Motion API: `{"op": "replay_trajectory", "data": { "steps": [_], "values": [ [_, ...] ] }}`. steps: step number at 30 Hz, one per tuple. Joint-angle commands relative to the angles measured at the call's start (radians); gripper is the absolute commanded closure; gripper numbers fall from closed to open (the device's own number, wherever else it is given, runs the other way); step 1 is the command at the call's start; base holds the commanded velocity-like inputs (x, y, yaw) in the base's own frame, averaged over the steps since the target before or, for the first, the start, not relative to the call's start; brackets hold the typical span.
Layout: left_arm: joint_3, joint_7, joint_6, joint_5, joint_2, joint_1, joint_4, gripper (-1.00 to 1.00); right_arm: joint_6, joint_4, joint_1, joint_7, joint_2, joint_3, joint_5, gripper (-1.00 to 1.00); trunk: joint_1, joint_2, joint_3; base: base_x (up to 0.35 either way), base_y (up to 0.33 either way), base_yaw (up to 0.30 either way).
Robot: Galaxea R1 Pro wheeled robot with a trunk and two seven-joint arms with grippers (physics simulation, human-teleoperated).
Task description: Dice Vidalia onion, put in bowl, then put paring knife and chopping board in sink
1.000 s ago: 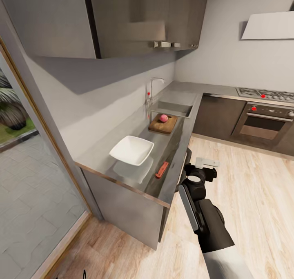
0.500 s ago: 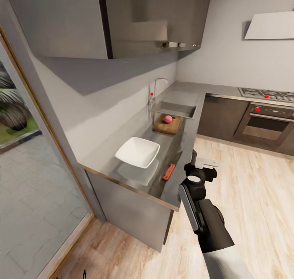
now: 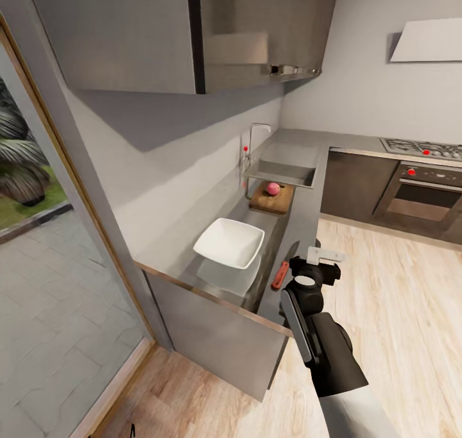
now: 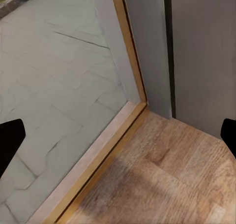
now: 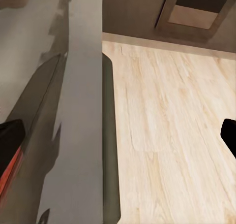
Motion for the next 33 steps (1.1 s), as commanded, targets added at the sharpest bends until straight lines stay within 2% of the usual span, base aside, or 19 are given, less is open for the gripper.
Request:
{"op": "replay_trajectory", "data": {
  "steps": [1,8,12,15,33],
  "values": [
    [-0.006,0.010,-0.003,-0.006,0.000,-0.002,0.004,-1.00,0.005,0.000,-0.001,-0.006,0.000,0.002,-0.005,-1.00,0.000,-0.001,-0.001,0.002,0.004,0.000],
    [-0.006,0.010,-0.003,-0.006,0.000,-0.002,0.004,-1.00,0.005,0.004,-0.001,-0.005,0.000,0.003,-0.006,-1.00,0.000,-0.001,-0.001,0.001,0.025,0.000],
    [-0.006,0.010,-0.003,-0.006,0.000,-0.002,0.004,-1.00,0.003,0.003,-0.001,-0.003,0.000,0.040,-0.008,-1.00,0.000,-0.001,-0.001,0.000,0.004,0.000],
    [-0.006,0.010,-0.003,-0.006,0.000,-0.002,0.004,-1.00,0.001,0.001,-0.001,-0.003,0.000,0.054,-0.008,-1.00,0.000,-0.001,-0.001,0.000,0.000,0.000],
    [-0.006,0.010,-0.003,-0.006,0.000,-0.002,0.004,-1.00,-0.002,0.009,-0.001,0.015,0.000,0.061,-0.014,-1.00,0.000,-0.001,-0.001,0.000,0.000,0.000]
  ]
}}
